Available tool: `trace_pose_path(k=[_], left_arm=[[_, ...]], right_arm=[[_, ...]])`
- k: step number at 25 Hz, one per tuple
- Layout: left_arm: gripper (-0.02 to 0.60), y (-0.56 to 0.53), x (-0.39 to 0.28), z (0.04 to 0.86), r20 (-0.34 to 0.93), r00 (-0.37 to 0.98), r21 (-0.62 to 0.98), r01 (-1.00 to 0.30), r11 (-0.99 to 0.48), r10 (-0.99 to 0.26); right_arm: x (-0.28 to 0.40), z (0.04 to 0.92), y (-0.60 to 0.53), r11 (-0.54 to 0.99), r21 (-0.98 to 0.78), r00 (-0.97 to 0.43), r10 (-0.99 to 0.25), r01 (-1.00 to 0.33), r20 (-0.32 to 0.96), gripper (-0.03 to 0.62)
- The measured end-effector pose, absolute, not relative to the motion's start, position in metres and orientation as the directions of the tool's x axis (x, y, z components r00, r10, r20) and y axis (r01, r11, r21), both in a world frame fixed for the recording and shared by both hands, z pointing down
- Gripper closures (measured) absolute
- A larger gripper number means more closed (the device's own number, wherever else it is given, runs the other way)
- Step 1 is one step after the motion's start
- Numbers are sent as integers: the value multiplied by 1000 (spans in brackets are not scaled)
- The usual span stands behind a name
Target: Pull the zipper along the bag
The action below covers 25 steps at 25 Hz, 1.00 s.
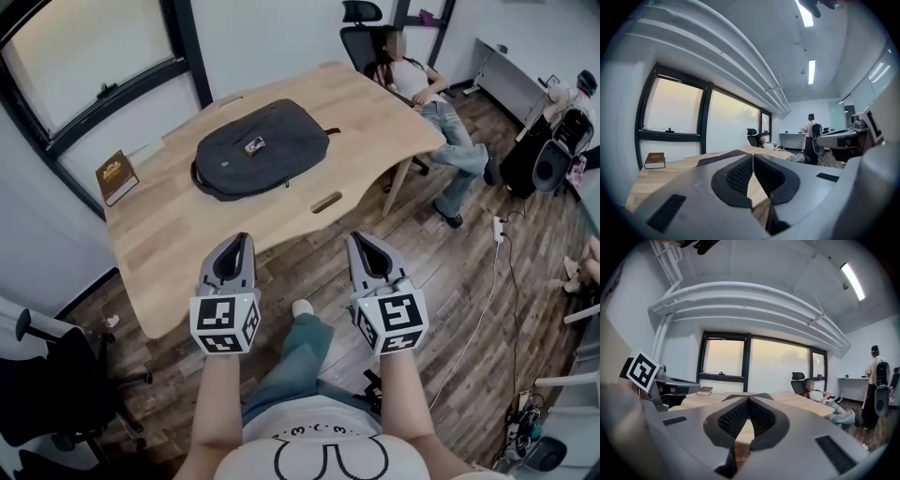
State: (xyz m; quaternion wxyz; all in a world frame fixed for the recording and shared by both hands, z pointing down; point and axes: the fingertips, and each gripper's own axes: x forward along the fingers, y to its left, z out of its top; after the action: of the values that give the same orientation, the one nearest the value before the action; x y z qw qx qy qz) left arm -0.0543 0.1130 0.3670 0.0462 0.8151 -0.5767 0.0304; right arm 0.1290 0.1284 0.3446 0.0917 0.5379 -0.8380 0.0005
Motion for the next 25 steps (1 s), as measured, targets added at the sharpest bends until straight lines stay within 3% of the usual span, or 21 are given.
trace_pose_path(k=[12, 25], left_arm=[[559, -20, -27, 406, 167, 318, 129, -945, -300, -933], [557, -139, -20, 466, 284, 330, 241, -933, -266, -900]], right_arm=[[161, 372, -5, 457, 142, -408, -871, -878, 275, 543], [145, 417, -159, 540, 53, -478, -782, -840, 401, 542]])
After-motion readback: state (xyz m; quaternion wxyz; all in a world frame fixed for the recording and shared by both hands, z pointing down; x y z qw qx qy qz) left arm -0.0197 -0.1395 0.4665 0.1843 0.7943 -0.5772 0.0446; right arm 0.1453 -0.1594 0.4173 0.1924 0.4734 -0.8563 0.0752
